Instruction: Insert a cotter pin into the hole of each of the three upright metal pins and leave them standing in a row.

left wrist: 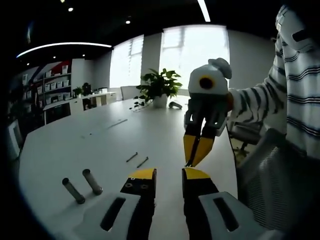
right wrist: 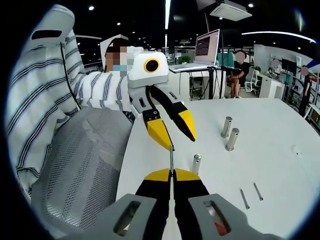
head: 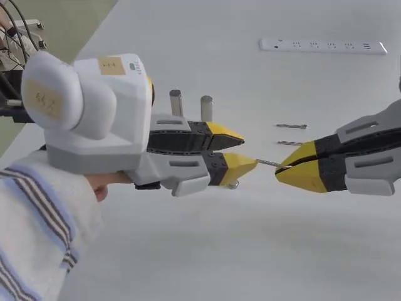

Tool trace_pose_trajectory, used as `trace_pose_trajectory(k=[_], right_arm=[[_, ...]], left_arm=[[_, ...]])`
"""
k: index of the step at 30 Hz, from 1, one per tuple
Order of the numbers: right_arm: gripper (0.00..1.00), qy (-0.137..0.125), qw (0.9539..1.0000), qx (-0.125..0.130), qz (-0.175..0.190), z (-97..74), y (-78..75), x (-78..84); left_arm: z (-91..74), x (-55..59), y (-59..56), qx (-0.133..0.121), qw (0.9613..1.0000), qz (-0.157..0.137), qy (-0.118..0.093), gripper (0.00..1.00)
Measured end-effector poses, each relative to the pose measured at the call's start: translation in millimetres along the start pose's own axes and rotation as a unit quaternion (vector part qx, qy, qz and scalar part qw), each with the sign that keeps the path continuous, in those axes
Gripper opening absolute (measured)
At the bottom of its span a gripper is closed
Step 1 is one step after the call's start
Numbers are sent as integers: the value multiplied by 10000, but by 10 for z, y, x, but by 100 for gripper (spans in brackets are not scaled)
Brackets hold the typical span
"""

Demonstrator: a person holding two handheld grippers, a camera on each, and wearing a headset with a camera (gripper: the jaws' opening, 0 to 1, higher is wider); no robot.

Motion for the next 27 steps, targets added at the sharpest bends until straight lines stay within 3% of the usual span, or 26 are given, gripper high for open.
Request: trace_pose_trajectory(k=[20,27], right_arm=[[0,281,9993,212,117,59,-71,148],[0,420,9987,267,76,88,-105,178]], left_arm=[[13,107,143,-204,9997,-67,93,21],[30,154,167,-157,9997,-152,118,18]])
Point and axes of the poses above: the centre of the closed fingertips' face, and the gripper's own axes: z roughly forward along the fingers, y roughly to its left, x roughly out of its underside, the point moved 10 cm from there along -z, roughly backward along the fingers, and after that the axes turned 11 degrees about -y, right-handed, at the moved point
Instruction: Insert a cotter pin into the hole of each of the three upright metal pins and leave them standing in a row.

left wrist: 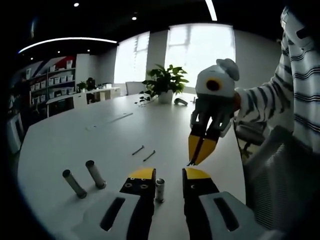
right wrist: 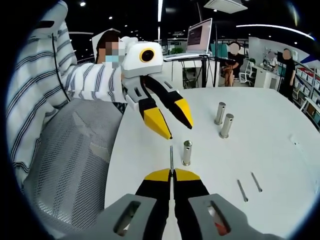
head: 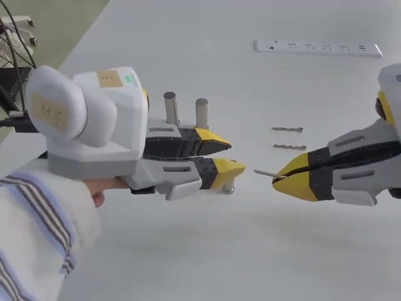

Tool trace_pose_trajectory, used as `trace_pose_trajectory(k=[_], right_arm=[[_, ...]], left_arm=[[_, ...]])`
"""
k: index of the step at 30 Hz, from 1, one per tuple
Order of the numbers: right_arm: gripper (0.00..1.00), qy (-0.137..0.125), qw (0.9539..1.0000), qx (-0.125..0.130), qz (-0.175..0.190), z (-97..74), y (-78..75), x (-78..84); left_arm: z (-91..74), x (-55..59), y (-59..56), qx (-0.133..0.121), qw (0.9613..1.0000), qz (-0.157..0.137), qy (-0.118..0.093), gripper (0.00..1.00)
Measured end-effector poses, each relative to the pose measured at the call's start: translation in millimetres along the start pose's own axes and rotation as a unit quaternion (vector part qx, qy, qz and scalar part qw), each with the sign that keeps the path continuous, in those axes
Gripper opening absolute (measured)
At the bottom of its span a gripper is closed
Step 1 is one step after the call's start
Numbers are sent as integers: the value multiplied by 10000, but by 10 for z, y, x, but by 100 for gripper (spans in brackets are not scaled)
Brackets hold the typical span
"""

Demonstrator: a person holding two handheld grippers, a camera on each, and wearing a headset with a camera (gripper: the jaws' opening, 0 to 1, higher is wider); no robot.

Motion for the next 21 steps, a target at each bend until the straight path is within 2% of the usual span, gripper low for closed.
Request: trace_pose_trajectory(k=[14,21], right_arm=[[0,230,9996,166,-43,66,-70,53],[0,242,9994,234,-76,115,-100,65]], left_arm=[[29,75,67,48,9999,-52,143,17],[38,87,109,81,9997,-131,180,18]])
Point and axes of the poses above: the centre of the closed fingertips' face, and the gripper's own axes: z roughly forward along the fingers, y roughly to its left, x roughly out of its underside, the point moved 10 cm from there along -z, roughly backward along the fingers, and after that the axes turned 11 degrees about -y, right-handed, at the moved point
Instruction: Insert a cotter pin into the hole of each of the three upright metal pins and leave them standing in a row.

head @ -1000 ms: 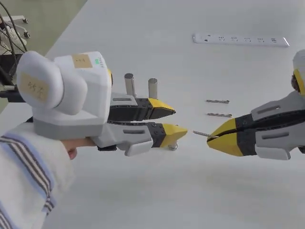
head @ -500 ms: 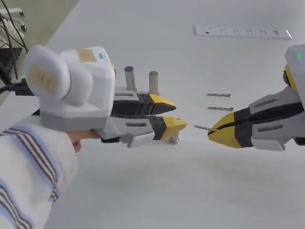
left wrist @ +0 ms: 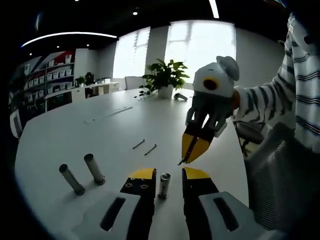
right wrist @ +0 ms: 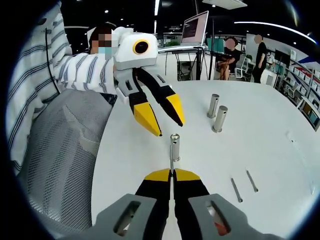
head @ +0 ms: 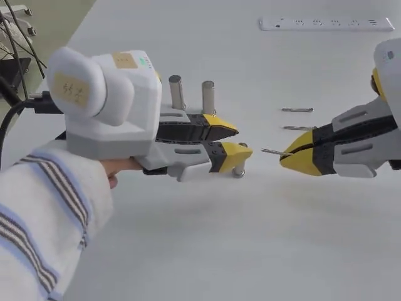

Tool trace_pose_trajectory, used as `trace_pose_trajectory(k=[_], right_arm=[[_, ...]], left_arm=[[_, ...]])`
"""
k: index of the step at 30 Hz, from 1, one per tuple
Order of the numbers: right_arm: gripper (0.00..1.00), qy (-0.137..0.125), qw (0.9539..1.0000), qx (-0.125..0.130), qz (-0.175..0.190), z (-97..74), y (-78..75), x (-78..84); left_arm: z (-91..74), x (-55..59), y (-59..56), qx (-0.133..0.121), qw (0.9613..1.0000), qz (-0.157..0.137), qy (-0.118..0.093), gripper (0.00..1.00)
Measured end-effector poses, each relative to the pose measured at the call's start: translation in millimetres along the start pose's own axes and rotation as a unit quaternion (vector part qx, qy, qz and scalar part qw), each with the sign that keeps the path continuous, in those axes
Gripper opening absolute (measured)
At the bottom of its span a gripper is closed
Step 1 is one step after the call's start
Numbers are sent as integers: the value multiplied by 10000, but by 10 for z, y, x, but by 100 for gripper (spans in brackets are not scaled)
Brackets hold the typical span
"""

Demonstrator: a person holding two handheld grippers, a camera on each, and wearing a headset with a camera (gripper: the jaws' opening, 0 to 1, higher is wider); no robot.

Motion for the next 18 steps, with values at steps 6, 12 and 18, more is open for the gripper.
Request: trace_pose_trajectory(k=[6,12,18], right_arm=[[0,59,10000,-23,-39,60,2,-21],[0,97,9999,-35,-39,83,-10,-15],[0,131,9999,-34,32,87,-52,14]], left_arm=[[23,41,30,43,9999,8,123,17],[51,71,62,87,9998,-25,151,16],[92,78,88,122,9998,-32,127,15]])
Point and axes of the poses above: the centre of the closed fingertips' face, and the gripper's own axes: z roughly forward along the fingers, y roughly to its left, x roughly out of its underside, the point moved 10 cm from there along -z, roughly backward along the fingers, and after that the axes turned 11 degrees about -y, right-handed, at the moved point
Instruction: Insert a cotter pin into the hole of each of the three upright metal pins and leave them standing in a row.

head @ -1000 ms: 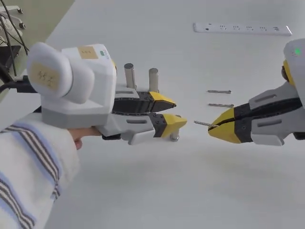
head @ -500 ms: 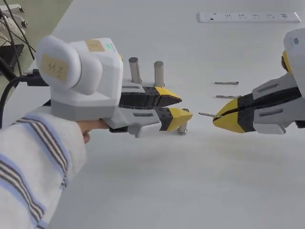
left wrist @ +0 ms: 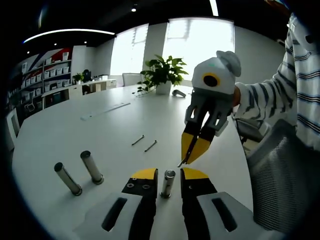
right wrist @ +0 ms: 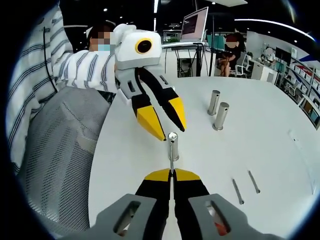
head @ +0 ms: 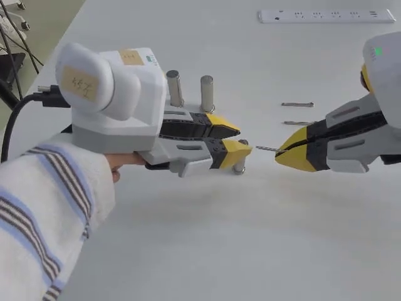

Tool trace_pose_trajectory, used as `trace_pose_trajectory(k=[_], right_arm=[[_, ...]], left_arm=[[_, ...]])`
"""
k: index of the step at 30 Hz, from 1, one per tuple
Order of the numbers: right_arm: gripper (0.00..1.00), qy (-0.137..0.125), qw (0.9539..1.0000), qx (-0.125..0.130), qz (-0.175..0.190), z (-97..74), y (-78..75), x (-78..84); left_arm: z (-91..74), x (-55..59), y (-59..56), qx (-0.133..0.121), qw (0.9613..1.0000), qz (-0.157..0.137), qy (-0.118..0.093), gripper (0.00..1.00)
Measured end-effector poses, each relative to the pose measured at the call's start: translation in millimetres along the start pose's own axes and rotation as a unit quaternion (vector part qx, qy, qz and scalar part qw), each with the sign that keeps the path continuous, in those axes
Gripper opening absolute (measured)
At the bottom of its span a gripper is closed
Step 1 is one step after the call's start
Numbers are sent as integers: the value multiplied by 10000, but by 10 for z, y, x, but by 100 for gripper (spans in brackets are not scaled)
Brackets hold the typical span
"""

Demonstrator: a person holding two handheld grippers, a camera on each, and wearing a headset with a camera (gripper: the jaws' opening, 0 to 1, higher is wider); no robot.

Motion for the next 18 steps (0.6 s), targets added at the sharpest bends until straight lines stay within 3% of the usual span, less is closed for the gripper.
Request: trace_pose_trajectory(k=[11,18], right_arm=[[0,32,10000,-75,6,80,-18,-1],[0,13,10000,-69,-2,95,-27,2]], left_arm=[[15,54,0,67,9998,69,152,14],[27,51,2,96,9998,107,130,11]])
Point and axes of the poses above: the centre of the closed fingertips' face, and the gripper's own axes: z roughly forward along the fingers, y roughly to its left, x roughly out of its underside, the point moved 10 cm from there along -z, roughly backward along the fingers, and after that the axes turned 11 degrees about -y, right-handed, at the moved point
